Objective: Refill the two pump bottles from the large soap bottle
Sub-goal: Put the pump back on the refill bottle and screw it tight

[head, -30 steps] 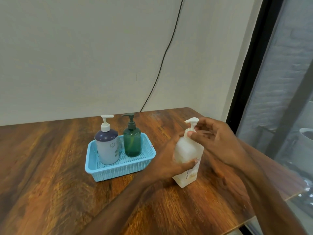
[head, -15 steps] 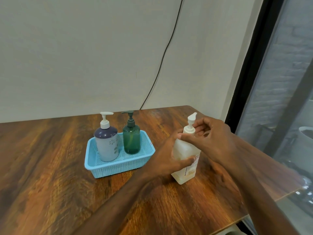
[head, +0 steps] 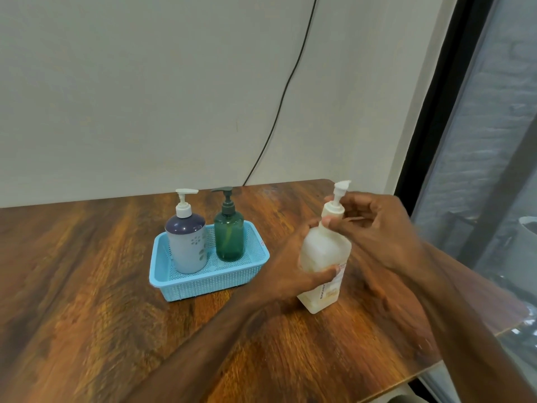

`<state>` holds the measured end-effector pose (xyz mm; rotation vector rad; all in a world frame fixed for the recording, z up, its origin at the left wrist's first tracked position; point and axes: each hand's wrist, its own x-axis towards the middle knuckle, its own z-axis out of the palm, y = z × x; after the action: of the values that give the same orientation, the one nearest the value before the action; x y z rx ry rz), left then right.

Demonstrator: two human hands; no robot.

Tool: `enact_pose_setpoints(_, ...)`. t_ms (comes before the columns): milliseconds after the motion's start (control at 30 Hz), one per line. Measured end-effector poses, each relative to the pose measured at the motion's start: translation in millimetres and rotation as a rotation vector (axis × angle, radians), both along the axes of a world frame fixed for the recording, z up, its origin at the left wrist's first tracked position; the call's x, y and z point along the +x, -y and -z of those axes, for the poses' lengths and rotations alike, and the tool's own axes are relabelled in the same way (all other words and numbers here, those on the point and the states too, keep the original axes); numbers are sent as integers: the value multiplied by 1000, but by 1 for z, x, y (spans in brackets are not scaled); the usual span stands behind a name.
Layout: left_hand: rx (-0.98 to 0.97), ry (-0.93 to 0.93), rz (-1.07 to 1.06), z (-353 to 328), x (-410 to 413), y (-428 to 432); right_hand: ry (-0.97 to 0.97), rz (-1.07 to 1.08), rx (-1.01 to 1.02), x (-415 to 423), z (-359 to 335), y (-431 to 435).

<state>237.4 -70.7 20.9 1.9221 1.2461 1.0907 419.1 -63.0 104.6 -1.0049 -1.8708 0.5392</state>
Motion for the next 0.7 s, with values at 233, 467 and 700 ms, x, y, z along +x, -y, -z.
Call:
enact_pose_setpoints(233, 6, 23, 15, -1, 0, 0, 157, -53, -128, 3, 0, -6)
enact_pose_setpoints(467, 13, 30, 11, -1, 0, 0, -3, 185, -22, -14, 13, 7)
enact_pose_setpoints(700, 14, 42, 9, 0, 0, 0, -80, -65, -193, 5, 3, 5)
